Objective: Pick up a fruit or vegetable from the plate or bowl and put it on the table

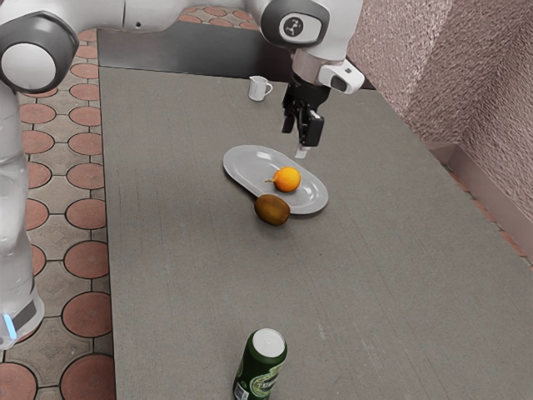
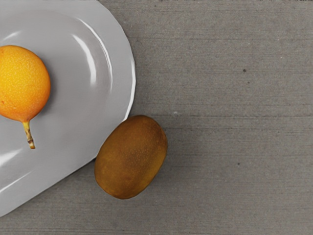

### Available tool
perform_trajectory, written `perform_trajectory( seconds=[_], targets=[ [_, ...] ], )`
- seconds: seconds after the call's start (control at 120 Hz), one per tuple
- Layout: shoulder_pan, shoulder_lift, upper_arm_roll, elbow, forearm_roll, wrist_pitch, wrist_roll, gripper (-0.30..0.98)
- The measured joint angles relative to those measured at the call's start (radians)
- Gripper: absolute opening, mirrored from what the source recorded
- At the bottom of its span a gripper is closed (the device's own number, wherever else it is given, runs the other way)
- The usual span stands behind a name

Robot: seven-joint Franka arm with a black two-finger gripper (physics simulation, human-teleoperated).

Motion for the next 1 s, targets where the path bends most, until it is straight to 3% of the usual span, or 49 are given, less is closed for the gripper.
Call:
perform_trajectory(
  seconds=[0.083, 0.208, 0.425, 0.525, 0.6, 0.708, 0.875, 1.0],
  targets=[
    [-0.141, -0.005, 0.143, 0.157, -0.032, -0.01, 0.005, 0.68],
    [-0.178, -0.007, 0.186, 0.204, -0.056, -0.021, 0.011, 0.67],
    [-0.156, -0.009, 0.187, 0.217, -0.064, -0.03, 0.018, 0.67],
    [-0.106, -0.003, 0.15, 0.307, 0.026, -0.052, 0.022, 0.67],
    [-0.053, -0.03, 0.106, 0.483, 0.075, -0.099, 0.025, 0.67],
    [-0.013, 0.022, 0.075, 0.5, 0.114, -0.195, 0.015, 0.67],
    [-0.11, 0.069, 0.071, 0.502, 0.127, -0.263, -0.007, 0.67],
    [-0.184, 0.087, 0.093, 0.454, 0.058, -0.234, -0.01, 0.67]
  ],
)
